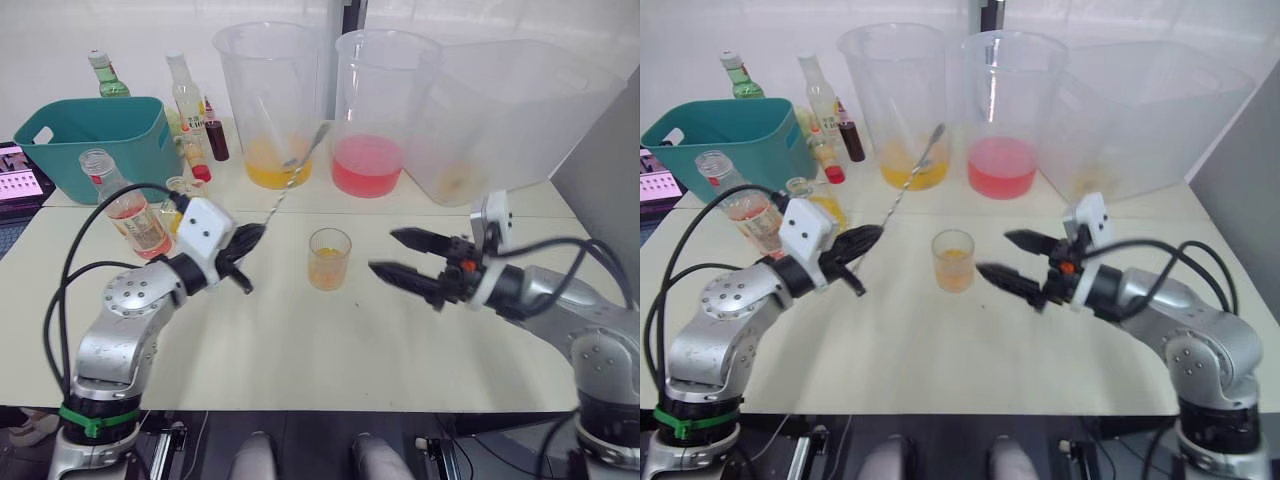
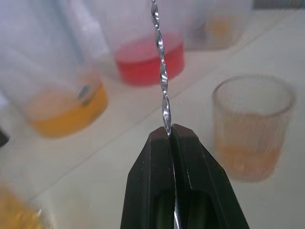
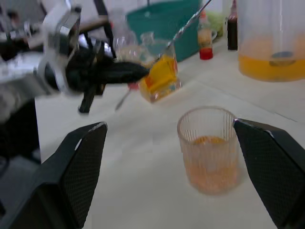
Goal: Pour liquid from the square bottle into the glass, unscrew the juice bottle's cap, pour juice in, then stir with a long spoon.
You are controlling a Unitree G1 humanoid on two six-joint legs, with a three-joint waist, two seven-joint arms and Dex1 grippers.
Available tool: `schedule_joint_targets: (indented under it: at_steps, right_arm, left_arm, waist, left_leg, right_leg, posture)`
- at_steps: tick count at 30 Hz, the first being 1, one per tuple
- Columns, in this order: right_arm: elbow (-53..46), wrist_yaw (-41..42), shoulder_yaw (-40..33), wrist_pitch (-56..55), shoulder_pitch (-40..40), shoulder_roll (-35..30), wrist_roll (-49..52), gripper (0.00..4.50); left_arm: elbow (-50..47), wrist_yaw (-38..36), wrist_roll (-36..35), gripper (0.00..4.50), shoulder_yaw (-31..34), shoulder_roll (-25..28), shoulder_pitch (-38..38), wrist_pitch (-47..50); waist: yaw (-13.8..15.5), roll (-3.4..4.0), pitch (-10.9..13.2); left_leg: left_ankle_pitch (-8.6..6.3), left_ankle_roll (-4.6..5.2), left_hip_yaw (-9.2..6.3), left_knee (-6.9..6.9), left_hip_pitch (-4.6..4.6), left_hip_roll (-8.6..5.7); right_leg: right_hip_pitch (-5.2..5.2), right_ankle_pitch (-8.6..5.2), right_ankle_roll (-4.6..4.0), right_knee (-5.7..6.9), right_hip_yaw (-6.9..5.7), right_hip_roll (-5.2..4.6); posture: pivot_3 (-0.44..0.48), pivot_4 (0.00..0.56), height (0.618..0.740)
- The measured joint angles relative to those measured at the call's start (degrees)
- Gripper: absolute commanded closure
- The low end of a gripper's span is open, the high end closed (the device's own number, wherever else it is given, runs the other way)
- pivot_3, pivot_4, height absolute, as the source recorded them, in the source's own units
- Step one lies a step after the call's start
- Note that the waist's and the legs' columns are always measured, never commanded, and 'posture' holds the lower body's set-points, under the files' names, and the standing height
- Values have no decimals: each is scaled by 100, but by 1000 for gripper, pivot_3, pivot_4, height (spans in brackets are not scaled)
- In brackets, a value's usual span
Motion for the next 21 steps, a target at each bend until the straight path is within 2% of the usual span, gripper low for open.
schedule_joint_targets:
  at_steps: [9, 19, 21]
  right_arm:
    - [30, -2091, -18, 126, -258, 919, 1409, 0]
    - [135, -3135, 17, -60, -445, 1181, 1910, 0]
    - [168, -3342, 25, -151, -467, 1294, 2027, 564]
  left_arm:
    - [-46, -254, -112, 4469, -536, -190, -39, -428]
    - [-15, -323, -16, 4469, -810, -177, -55, -583]
    - [-14, -318, -8, 4500, -843, -178, -61, -587]
  waist:
    - [7, 0, 0]
    - [-15, 1, 0]
    - [-13, 1, 0]
  left_leg:
    - [0, 0, -8, 2, -5, -2]
    - [0, 0, -16, 0, -7, -2]
    - [0, 0, -19, 0, -9, -2]
  right_leg:
    - [0, 1, -1, 1, -6, -1]
    - [-2, 0, -1, 1, -15, 0]
    - [-1, 0, -1, 1, -18, 0]
  posture:
    - [0, 150, 719]
    - [0, 150, 719]
    - [0, 150, 719]
